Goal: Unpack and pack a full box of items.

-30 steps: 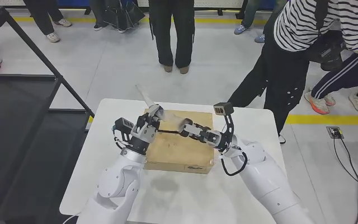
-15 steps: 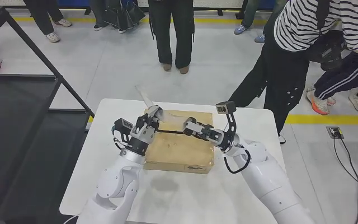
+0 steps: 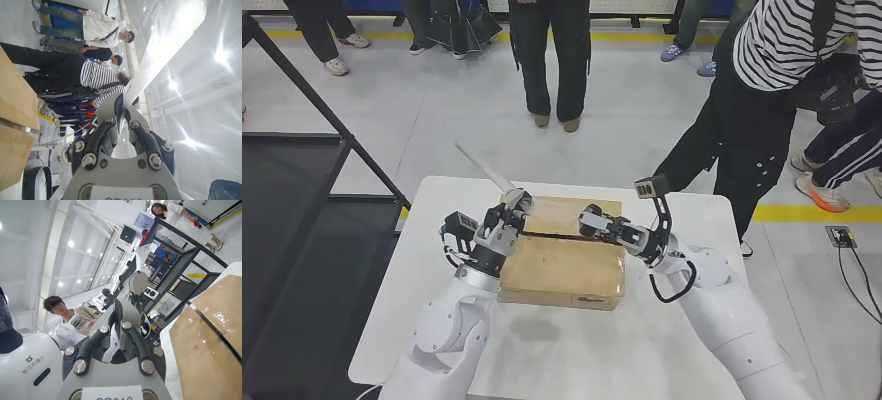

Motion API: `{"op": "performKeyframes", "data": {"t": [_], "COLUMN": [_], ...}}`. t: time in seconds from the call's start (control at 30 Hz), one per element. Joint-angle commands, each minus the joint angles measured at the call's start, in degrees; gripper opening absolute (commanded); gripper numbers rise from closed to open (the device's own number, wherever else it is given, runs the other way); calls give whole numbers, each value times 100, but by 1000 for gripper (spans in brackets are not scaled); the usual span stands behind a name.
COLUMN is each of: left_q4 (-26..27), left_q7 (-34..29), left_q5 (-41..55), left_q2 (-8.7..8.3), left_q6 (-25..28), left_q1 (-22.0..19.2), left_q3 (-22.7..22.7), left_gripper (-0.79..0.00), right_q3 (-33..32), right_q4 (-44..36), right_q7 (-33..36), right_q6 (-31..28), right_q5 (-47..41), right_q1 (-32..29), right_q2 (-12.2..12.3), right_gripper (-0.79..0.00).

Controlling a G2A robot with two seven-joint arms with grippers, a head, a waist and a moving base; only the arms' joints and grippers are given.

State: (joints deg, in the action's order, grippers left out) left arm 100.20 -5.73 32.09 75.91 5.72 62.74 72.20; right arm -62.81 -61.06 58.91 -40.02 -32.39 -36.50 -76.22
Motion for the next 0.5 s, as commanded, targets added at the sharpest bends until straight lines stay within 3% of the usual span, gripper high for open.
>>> {"op": "performKeyframes", "data": {"t": [0.0, 0.03, 0.47], "left_q4": [14, 22, 16], "left_q7": [-52, -66, -39], "left_q5": [19, 26, 166], "left_q2": [3, 4, 17], "left_q6": [-37, -57, -47], "left_q1": [16, 21, 181], "left_q3": [16, 30, 328], "left_gripper": [-114, 0, 0], "right_q3": [-19, -31, -178], "right_q4": [-78, -110, -728], "right_q7": [25, 11, -780], "right_q6": [166, 244, 485], "right_q5": [113, 171, 1244], "right_q1": [16, 30, -43], "right_q2": [18, 26, 94], "right_gripper": [-785, -785, -785]}}
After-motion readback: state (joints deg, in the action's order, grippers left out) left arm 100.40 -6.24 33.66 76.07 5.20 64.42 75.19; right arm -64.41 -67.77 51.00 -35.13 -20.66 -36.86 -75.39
